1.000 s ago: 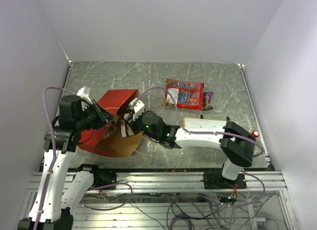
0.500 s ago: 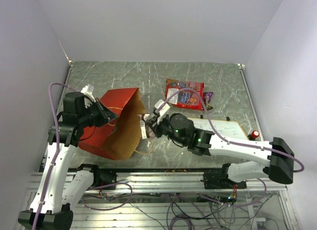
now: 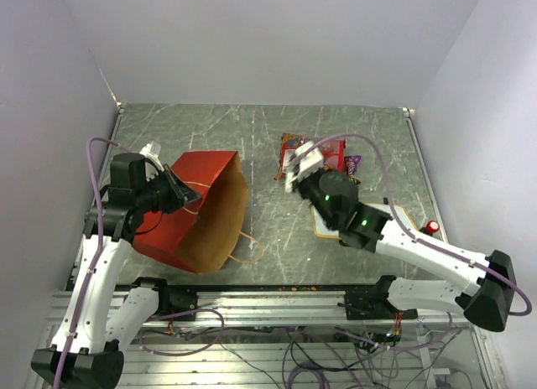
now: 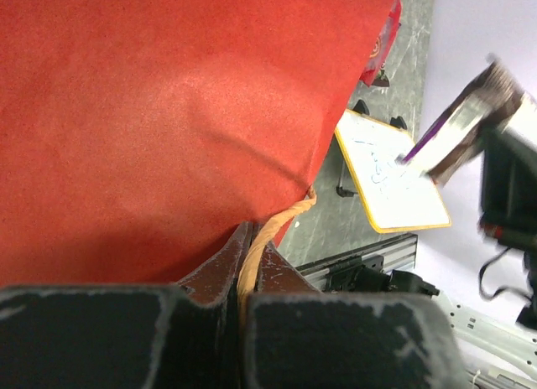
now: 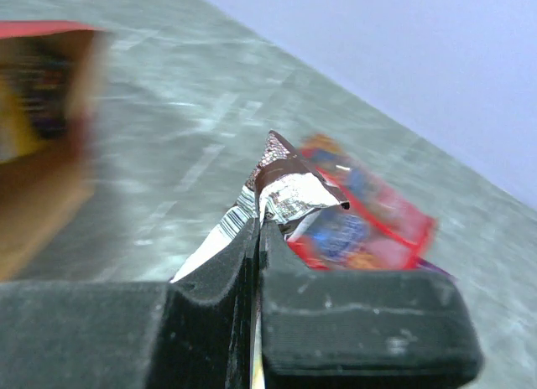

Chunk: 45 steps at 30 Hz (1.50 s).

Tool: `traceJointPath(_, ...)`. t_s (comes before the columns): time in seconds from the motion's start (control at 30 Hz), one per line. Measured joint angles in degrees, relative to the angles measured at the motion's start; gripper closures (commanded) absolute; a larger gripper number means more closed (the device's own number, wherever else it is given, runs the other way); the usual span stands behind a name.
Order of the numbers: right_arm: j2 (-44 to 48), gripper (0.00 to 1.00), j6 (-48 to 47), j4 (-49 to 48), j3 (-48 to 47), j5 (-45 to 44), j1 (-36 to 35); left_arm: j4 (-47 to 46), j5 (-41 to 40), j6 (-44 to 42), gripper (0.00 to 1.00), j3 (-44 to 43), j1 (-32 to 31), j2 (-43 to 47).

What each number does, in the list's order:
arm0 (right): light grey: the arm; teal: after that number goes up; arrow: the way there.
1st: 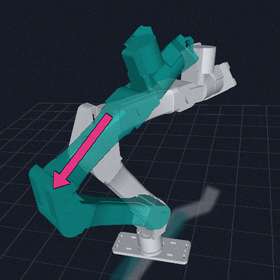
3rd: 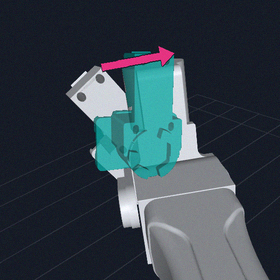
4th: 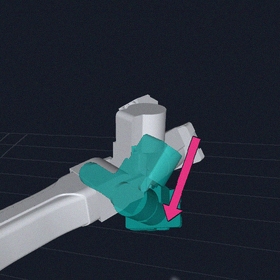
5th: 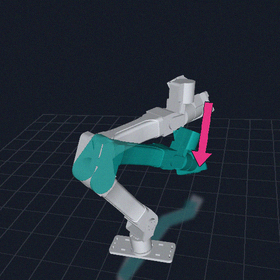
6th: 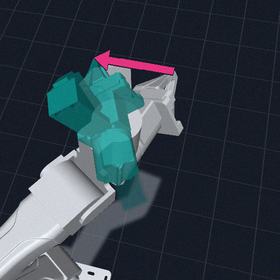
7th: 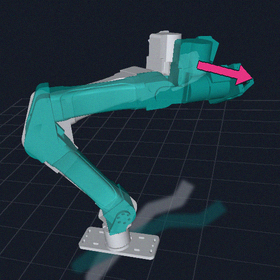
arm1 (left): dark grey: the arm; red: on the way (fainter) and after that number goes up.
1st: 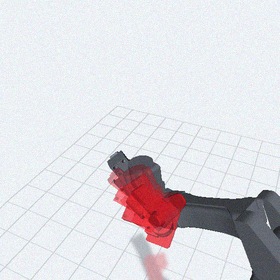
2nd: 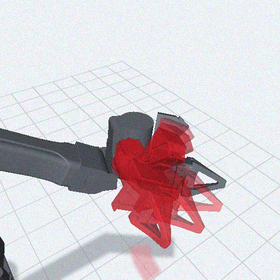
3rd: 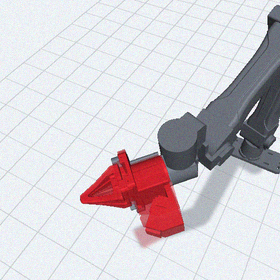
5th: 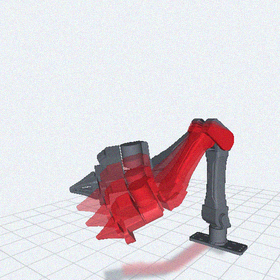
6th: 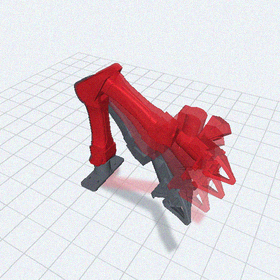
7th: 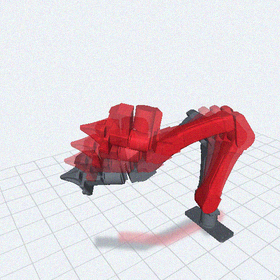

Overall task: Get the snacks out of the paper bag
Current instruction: Place the snack at the center of the board.

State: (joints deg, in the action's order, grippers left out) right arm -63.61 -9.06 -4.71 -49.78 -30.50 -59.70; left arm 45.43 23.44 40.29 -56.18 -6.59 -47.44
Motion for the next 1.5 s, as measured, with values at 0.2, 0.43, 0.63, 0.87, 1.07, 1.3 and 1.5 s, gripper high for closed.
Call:
traceJointPath(0.2, -1.75, 1.00, -2.49, 3.85, -2.49, 3.56, 22.62, 1.01, -0.39, -1.11, 0.93, -1.60, 0.00, -1.09)
traceJointPath(0.43, -6.25, 1.00, -3.96, 5.14, -1.46, 16.11, 44.04, 2.08, -0.26, -2.99, 0.93, -3.02, 0.00, -2.25)
traceJointPath(0.63, -15.87, 1.00, -3.56, 6.36, -3.15, 29.79, 58.23, 3.13, 0.28, -4.15, 0.93, -4.31, 0.00, -2.89)
traceJointPath(0.87, -25.62, 1.00, -3.69, 8.50, -4.83, 43.17, 69.92, 3.43, 0.79, -4.15, 0.93, -4.31, -0.02, -2.82)
traceJointPath(1.07, -33.44, 1.00, -5.31, 9.73, -10.43, 52.02, 74.03, 3.48, 0.92, -3.98, 0.93, -4.26, -0.02, -2.16)
traceJointPath(1.3, -40.22, 1.00, -9.05, 10.27, -13.11, 59.14, 74.01, 3.76, 0.81, -3.93, 0.93, -4.26, -0.02, -1.68)
traceJointPath(1.5, -43.43, 1.00, -10.54, 10.56, -13.20, 63.58, 74.03, 3.80, 0.79, -4.02, 0.93, -4.28, -0.02, -1.95)
